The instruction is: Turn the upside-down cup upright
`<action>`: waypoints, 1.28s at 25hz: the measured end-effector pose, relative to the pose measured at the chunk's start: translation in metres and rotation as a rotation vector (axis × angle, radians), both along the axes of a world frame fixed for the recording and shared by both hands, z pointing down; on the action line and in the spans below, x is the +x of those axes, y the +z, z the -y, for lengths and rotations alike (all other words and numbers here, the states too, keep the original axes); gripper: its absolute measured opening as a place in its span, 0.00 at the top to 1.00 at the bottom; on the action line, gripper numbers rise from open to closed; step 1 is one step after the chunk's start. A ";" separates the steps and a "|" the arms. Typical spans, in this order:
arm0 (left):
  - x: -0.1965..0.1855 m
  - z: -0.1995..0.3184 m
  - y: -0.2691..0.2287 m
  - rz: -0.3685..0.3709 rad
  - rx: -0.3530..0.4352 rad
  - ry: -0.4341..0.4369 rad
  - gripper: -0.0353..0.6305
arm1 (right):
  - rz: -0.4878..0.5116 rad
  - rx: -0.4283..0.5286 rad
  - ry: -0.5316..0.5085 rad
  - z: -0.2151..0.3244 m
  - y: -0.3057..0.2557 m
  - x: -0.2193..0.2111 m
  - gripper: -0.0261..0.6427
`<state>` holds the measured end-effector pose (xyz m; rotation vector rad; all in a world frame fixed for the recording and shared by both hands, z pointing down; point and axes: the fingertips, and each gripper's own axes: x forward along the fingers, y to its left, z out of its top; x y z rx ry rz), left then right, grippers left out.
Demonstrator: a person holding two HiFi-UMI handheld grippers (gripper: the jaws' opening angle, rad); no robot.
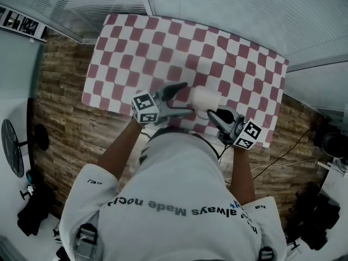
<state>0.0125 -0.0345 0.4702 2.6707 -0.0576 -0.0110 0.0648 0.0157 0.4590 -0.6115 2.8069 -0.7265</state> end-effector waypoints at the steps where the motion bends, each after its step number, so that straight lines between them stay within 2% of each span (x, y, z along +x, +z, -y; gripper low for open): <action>1: 0.003 0.000 0.000 -0.002 -0.002 0.021 0.28 | 0.006 0.001 -0.005 -0.001 -0.001 -0.001 0.92; 5: 0.016 -0.007 -0.001 -0.003 -0.006 0.128 0.27 | 0.026 0.004 -0.025 -0.004 -0.005 -0.003 0.92; 8: 0.024 -0.013 -0.003 -0.010 -0.006 0.173 0.27 | 0.038 0.007 -0.040 -0.006 -0.008 -0.005 0.92; 14: 0.027 -0.012 -0.008 -0.069 -0.041 0.194 0.31 | 0.074 0.003 -0.066 -0.008 -0.012 -0.005 0.92; 24: 0.026 -0.010 -0.010 -0.066 -0.036 0.186 0.34 | 0.077 -0.010 -0.072 -0.006 -0.013 -0.005 0.91; 32: 0.021 -0.004 -0.003 -0.037 -0.052 0.168 0.35 | -0.082 0.003 -0.060 -0.004 -0.008 -0.010 0.71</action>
